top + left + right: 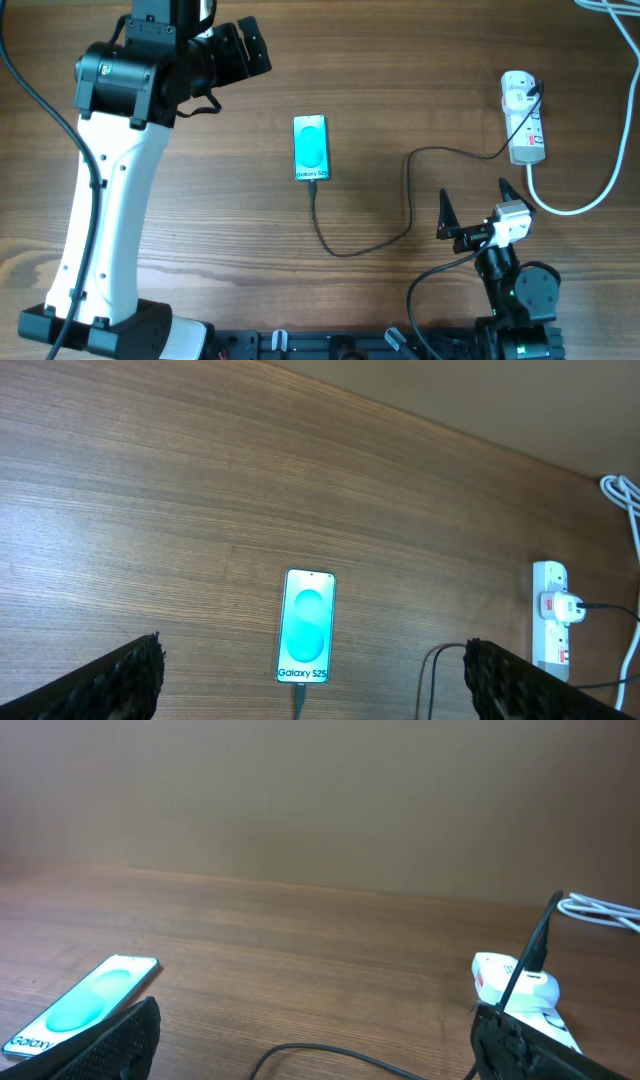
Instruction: Plug charger to phone and switch on socket
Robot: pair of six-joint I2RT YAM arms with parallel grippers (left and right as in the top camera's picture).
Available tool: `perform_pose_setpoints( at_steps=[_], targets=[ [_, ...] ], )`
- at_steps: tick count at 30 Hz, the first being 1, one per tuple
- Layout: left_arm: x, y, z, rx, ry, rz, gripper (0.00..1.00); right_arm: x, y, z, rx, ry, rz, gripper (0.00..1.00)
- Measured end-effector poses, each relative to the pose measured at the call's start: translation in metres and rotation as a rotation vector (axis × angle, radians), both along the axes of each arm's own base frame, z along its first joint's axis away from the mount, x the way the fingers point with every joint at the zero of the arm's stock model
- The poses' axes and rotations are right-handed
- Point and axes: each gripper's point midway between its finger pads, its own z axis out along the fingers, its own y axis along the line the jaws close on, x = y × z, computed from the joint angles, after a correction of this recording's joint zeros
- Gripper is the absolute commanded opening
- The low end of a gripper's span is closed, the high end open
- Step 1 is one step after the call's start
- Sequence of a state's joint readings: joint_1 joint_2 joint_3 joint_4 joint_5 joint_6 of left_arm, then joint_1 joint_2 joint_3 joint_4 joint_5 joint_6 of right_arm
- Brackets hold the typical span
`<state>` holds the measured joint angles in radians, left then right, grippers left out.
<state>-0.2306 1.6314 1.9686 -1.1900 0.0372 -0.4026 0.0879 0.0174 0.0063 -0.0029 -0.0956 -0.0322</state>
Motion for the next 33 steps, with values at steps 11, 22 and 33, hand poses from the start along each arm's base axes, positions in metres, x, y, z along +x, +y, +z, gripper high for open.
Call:
perform_pose_setpoints(
  at_steps=[11, 22, 33],
  targets=[
    [-0.0001, -0.0002, 0.0, 0.0, 0.0, -0.001, 1.0, 0.0, -0.0001, 0.0, -0.026, -0.005, 0.0, 1.0],
    [-0.0001, -0.0002, 0.0, 0.0, 0.0, -0.001, 1.0, 0.0001, -0.0008, 0.0, -0.024, -0.004, -0.004, 1.0],
    [0.0, 0.0, 0.0, 0.0, 0.0, 0.0, 1.0, 0.0003, -0.0019, 0.0, -0.014, -0.002, -0.011, 1.0]
  ],
)
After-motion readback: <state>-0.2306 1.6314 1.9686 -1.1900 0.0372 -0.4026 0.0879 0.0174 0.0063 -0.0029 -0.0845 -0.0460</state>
